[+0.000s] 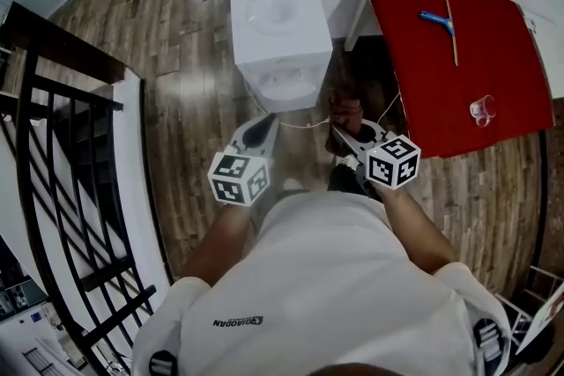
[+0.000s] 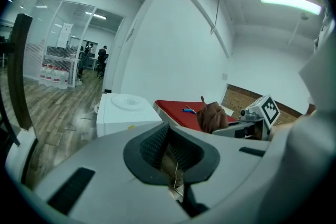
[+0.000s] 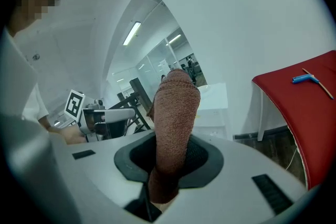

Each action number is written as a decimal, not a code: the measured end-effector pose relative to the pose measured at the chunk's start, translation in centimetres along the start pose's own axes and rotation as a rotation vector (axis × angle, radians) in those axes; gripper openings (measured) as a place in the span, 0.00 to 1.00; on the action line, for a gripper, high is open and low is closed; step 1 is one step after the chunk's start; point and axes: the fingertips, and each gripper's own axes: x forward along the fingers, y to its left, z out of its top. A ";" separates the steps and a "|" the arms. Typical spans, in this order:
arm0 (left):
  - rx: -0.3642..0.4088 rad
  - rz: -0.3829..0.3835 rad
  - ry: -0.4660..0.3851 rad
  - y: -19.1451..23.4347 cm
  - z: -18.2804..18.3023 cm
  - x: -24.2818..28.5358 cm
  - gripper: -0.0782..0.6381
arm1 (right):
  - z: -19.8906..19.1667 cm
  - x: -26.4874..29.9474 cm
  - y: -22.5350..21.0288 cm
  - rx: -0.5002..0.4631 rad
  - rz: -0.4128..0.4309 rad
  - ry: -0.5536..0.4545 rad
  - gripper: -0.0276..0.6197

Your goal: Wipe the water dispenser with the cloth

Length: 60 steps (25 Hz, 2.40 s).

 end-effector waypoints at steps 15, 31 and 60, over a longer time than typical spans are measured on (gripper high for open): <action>0.017 0.097 0.043 2.4 4.6 9.4 0.11 | 6.7 6.3 -8.8 -0.001 0.123 0.051 0.18; 0.090 0.243 0.136 4.7 9.8 18.5 0.11 | 9.7 11.7 -20.8 0.167 0.241 0.094 0.18; 0.118 0.158 0.305 7.8 7.3 24.0 0.11 | 2.2 22.6 -26.4 0.362 0.336 0.154 0.18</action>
